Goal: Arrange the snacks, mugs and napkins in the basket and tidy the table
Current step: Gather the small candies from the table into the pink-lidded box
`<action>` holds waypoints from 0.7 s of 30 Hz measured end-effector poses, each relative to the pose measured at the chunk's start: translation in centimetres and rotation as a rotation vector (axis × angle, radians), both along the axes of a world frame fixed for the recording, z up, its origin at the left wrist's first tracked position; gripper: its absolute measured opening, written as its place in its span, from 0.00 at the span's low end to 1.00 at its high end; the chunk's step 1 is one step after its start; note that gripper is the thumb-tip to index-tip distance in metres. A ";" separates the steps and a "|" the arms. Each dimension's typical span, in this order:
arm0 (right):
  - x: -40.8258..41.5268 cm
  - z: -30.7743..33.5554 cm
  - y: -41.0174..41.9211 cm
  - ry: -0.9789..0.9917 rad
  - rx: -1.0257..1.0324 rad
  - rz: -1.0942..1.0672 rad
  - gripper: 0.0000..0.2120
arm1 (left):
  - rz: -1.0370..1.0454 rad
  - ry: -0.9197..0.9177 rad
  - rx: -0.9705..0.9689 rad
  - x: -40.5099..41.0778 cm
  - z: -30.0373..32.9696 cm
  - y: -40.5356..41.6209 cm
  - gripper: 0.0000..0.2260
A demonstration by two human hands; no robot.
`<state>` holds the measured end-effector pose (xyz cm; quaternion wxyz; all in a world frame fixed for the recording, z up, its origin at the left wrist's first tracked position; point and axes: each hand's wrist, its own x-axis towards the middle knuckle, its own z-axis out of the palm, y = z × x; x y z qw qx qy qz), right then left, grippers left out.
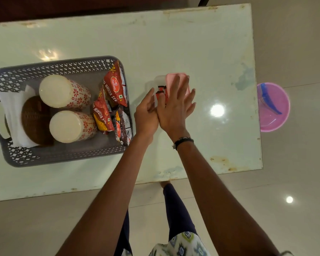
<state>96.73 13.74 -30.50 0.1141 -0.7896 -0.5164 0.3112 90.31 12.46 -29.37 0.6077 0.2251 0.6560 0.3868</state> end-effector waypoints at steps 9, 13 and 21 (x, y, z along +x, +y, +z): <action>-0.9 -0.2 -0.9 -0.084 0.014 0.082 0.27 | 0.025 0.001 -0.046 -0.6 -0.1 -0.2 0.16; -1.0 -0.7 -1.2 -0.094 0.052 0.087 0.26 | -0.002 0.034 -0.037 -0.6 -0.3 0.0 0.14; -0.7 -1.7 -1.7 -0.205 0.085 0.161 0.28 | -0.046 0.212 -0.031 -0.2 -0.9 1.1 0.12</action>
